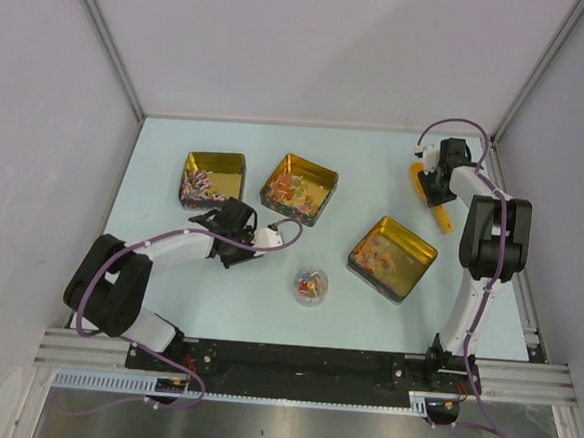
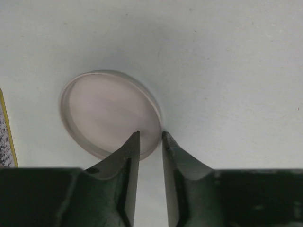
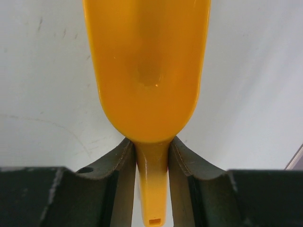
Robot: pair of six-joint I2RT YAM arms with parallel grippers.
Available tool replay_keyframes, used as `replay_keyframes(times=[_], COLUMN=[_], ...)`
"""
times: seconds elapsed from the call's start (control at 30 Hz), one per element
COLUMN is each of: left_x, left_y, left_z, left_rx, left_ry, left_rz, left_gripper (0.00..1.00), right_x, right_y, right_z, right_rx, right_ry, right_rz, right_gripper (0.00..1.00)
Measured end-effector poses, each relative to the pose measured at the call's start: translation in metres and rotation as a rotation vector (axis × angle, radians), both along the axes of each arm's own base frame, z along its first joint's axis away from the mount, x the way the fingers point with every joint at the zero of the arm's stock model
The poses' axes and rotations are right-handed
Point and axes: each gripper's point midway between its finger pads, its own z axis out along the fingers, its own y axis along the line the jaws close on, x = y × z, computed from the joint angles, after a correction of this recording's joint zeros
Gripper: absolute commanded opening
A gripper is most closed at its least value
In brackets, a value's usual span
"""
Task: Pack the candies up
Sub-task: Place the spatula at the center of the board, then pick up the bottle lid at the center of the board.
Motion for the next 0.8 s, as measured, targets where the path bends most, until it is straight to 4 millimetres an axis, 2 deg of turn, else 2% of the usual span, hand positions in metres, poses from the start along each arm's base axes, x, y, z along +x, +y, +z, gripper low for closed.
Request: replay_keyframes(times=[0.03,0.1,0.17,0.27,0.43,0.53,0.6,0.67,0.73,0.8], left_x=[0.000,-0.001,0.000,0.000,-0.014,-0.021,-0.023,-0.022,-0.017,-0.012], left_y=[0.000,-0.002,-0.003,-0.004,-0.006,-0.011,-0.018,-0.029,-0.040,-0.053], left_z=[0.000,-0.002,-0.002,-0.002,0.001,0.009,0.021,0.043,0.070,0.108], left_rx=[0.000,-0.001,-0.001,-0.001,-0.012,-0.034,-0.068,-0.121,-0.188,-0.280], left_ry=[0.003,0.011,0.014,0.020,0.096,0.146,0.175,0.190,0.186,0.180], left_rz=[-0.003,-0.012,-0.013,-0.019,-0.033,-0.043,-0.056,-0.069,-0.085,-0.106], left_gripper=[0.15,0.01,0.00,0.00,0.01,0.00,0.00,0.00,0.00,0.01], right_x=[-0.003,-0.010,-0.016,-0.021,-0.022,-0.025,-0.029,-0.036,-0.047,-0.063], right_y=[0.002,0.005,0.007,0.012,0.021,0.024,0.029,0.036,0.045,0.062], right_z=[0.001,0.005,0.011,0.032,0.083,0.114,0.132,0.151,0.171,0.193], right_rx=[0.007,0.025,0.035,0.049,0.066,0.078,0.090,0.100,0.107,0.104], right_ry=[0.011,0.030,0.039,0.024,-0.071,-0.135,-0.168,-0.204,-0.246,-0.291], right_rz=[0.003,0.011,0.017,0.030,0.056,0.074,0.104,0.148,0.212,0.308], right_gripper=[0.35,0.38,0.44,0.46,0.49,0.50,0.50,0.50,0.51,0.51])
